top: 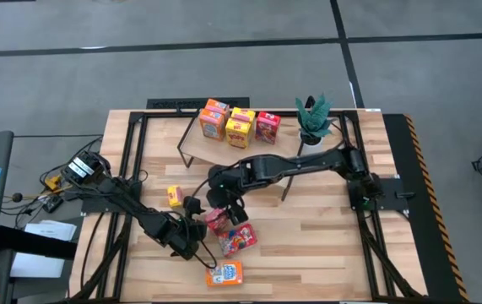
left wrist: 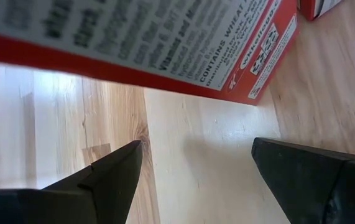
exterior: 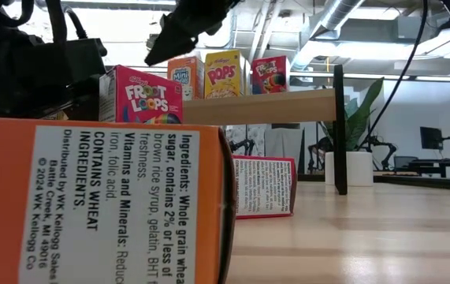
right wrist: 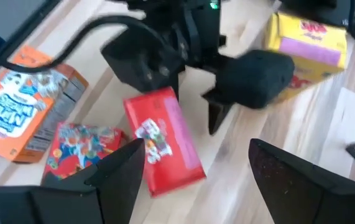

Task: Stack cereal on shelf
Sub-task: Put the left red cereal box aligned with the other red cereal box on the shelf

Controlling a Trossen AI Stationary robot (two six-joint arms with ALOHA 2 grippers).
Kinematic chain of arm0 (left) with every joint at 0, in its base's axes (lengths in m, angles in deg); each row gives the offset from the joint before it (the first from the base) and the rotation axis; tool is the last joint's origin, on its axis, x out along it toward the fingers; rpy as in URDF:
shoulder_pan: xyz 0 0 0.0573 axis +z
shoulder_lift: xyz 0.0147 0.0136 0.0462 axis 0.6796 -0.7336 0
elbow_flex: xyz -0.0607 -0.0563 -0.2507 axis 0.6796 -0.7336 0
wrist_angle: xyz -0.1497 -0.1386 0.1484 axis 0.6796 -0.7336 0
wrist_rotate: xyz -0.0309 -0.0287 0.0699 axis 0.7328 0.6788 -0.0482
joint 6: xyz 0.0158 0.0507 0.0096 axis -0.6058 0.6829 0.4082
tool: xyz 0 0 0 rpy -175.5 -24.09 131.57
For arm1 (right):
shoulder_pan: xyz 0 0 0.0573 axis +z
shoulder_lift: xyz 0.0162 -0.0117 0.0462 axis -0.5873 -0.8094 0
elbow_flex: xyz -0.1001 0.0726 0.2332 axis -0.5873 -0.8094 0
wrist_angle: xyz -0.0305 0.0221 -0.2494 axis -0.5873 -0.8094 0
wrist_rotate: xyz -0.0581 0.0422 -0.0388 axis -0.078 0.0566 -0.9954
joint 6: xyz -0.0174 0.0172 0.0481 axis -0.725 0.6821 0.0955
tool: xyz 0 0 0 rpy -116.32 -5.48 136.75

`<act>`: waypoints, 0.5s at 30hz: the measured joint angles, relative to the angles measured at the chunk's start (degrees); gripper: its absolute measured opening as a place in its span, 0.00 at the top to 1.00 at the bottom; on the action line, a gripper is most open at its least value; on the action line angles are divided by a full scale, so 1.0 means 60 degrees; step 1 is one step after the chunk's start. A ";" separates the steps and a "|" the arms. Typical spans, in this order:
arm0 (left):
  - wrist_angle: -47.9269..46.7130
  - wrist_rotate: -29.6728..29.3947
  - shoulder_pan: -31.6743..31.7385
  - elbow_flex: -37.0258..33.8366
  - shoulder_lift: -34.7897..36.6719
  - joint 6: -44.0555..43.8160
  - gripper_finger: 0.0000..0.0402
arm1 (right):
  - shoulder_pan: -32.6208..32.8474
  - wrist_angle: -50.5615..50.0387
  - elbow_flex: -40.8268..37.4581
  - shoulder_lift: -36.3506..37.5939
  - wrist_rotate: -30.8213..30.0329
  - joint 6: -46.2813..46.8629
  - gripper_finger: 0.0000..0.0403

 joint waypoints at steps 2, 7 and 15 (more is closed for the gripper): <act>0.0007 0.0002 0.0000 0.0000 0.0000 -0.0003 0.25 | 0.0010 -0.0036 0.0000 0.0000 0.0043 0.0015 0.21; 0.0042 0.0004 0.0000 0.0000 0.0004 -0.0003 0.25 | 0.0011 -0.0036 -0.0020 -0.0387 0.0293 0.0198 0.21; 0.0075 0.0027 0.0001 0.0000 0.0007 -0.0012 0.25 | 0.0088 0.0017 -0.0015 -0.0939 0.0548 0.0249 0.21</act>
